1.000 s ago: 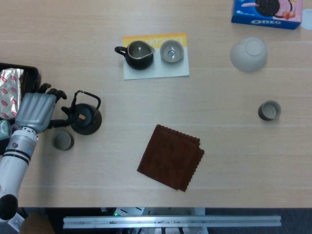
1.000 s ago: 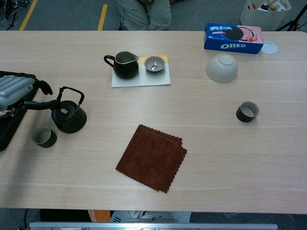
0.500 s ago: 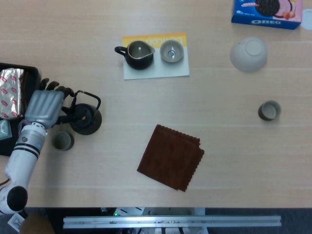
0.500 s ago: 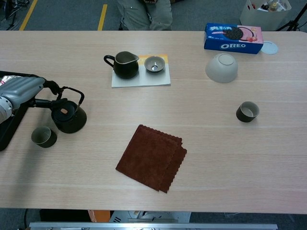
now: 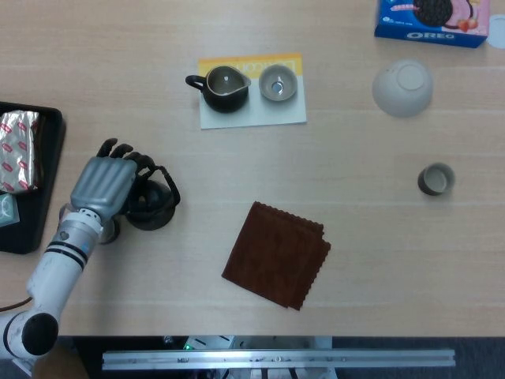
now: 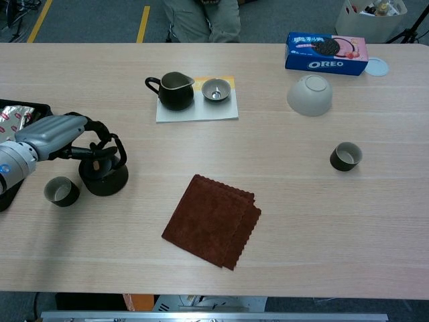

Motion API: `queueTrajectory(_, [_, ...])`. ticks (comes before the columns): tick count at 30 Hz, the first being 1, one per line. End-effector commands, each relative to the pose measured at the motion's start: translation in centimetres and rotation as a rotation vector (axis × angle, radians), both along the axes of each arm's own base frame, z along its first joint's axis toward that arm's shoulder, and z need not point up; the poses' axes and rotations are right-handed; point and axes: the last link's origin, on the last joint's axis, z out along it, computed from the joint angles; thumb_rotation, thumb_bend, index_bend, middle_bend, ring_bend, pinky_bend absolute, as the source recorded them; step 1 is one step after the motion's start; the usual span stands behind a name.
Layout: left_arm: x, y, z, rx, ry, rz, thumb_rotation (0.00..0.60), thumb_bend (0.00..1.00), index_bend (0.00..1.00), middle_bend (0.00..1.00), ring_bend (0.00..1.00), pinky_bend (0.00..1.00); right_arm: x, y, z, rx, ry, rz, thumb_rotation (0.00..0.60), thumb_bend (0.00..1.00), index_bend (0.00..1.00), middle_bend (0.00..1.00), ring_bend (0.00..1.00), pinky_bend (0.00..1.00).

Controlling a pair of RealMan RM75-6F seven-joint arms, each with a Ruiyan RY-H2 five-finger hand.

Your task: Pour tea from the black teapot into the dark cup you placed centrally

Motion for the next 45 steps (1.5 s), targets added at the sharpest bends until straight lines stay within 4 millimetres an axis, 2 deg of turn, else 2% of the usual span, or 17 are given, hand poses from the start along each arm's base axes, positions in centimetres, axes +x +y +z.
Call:
queueTrajectory(1, [0.9, -0.8, 0.0, -0.012, -0.026, -0.027, 0.125, 0.20, 0.27, 0.27, 0.14, 0.04, 0.0, 0.1, 0.0, -0.002, -0.001, 0.000, 0.600, 0.12, 0.22, 0.16, 0.01, 0.13])
queueTrajectory(4, [1.6, -1.5, 0.2, -0.015, -0.048, -0.053, 0.130, 0.20, 0.26, 0.27, 0.14, 0.04, 0.0, 0.1, 0.0, 0.000, -0.003, 0.002, 0.600, 0.12, 0.22, 0.16, 0.01, 0.13])
queueTrajectory(7, [1.8, -2.1, 0.6, -0.013, -0.056, -0.068, 0.187, 0.20, 0.23, 0.25, 0.14, 0.04, 0.0, 0.1, 0.0, 0.001, -0.006, 0.007, 0.600, 0.12, 0.22, 0.16, 0.01, 0.13])
queueTrajectory(10, [1.8, -2.8, 1.1, -0.009, -0.061, -0.081, 0.328, 0.20, 0.18, 0.23, 0.13, 0.04, 0.1, 0.0, -0.1, 0.002, -0.006, 0.012, 0.600, 0.12, 0.22, 0.16, 0.01, 0.13])
queueTrajectory(11, [1.8, -3.0, 1.3, -0.009, -0.059, -0.086, 0.413, 0.20, 0.16, 0.22, 0.13, 0.04, 0.2, 0.0, -0.1, 0.002, -0.007, 0.014, 0.600, 0.12, 0.22, 0.16, 0.01, 0.13])
queueTrajectory(13, [1.7, -3.5, 1.6, -0.011, -0.054, -0.099, 0.532, 0.20, 0.13, 0.21, 0.13, 0.04, 0.2, -0.1, -0.1, 0.004, -0.006, 0.016, 0.600, 0.12, 0.22, 0.16, 0.01, 0.13])
queueTrajectory(15, [1.6, -4.0, 1.8, -0.010, -0.051, -0.106, 0.591, 0.20, 0.11, 0.19, 0.13, 0.04, 0.2, -0.1, -0.1, 0.005, -0.007, 0.017, 0.600, 0.12, 0.22, 0.16, 0.01, 0.13])
queueTrajectory(23, [1.4, -5.1, 1.3, -0.009, -0.062, -0.114, 0.600, 0.20, 0.01, 0.11, 0.08, 0.04, 0.4, -0.2, 0.0, 0.005, -0.005, 0.024, 0.600, 0.12, 0.22, 0.16, 0.01, 0.13])
queueTrajectory(34, [1.7, -4.7, -0.4, -0.011, -0.064, -0.110, 0.600, 0.20, 0.00, 0.00, 0.00, 0.04, 0.0, 0.1, 0.4, -0.008, -0.010, 0.011, 0.600, 0.12, 0.22, 0.16, 0.01, 0.13])
queueTrajectory(45, [1.2, -4.0, -1.5, -0.003, -0.035, -0.107, 0.600, 0.20, 0.00, 0.00, 0.00, 0.01, -0.1, 0.2, 0.4, -0.015, -0.008, 0.007, 0.600, 0.12, 0.22, 0.16, 0.01, 0.13])
